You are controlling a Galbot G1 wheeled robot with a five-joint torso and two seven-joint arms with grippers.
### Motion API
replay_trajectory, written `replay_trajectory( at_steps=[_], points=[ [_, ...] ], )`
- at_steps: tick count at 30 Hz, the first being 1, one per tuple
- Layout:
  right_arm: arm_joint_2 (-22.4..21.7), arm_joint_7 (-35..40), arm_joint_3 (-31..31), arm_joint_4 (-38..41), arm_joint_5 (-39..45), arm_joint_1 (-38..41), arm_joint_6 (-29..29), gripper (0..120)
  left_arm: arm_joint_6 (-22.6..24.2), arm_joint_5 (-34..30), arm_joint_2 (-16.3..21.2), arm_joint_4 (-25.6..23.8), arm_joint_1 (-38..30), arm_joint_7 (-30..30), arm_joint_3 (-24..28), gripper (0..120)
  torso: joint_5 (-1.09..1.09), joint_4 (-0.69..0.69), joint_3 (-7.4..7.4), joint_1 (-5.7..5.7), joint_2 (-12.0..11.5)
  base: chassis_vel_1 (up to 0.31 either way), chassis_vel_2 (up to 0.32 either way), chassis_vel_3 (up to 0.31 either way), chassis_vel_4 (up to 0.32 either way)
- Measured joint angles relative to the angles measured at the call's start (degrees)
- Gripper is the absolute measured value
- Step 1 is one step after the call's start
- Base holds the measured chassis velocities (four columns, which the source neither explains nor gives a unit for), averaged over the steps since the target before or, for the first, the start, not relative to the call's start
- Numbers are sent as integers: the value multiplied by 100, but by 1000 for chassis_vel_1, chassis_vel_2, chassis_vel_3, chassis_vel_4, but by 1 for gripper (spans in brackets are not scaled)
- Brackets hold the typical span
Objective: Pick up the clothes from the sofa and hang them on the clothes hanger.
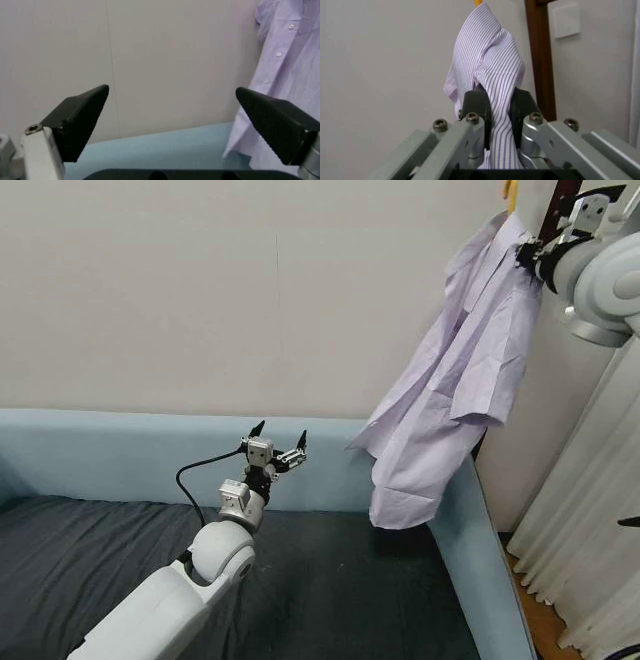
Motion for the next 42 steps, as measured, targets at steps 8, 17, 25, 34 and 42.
replay_trajectory(
  at_steps=[8,17,25,34,42],
  points=[
    [382,510,-372,-811,-633,361,189,7,-22,-12,127,-64,84,2,-131,100,-1,2,0,0,0,0,0,0,0],
    [573,804,-454,-1227,-768,452,294,7,-55,-14,109,-72,91,7,-160,100,-1,0,0,-1,1,0,0,0,0],
    [651,1000,-463,-1567,-1110,504,475,7,-57,-13,142,-159,150,9,-201,100,0,3,1,0,1,0,0,0,0],
    [304,1112,-518,-644,-728,434,432,7,-60,-6,139,-249,218,11,-242,100,0,-2,-1,-1,1,0,0,0,0],
    [-38,1388,-648,127,-483,427,274,7,-56,-2,184,-341,277,12,-282,100,0,0,-1,-1,1,0,0,0,0]
  ],
)
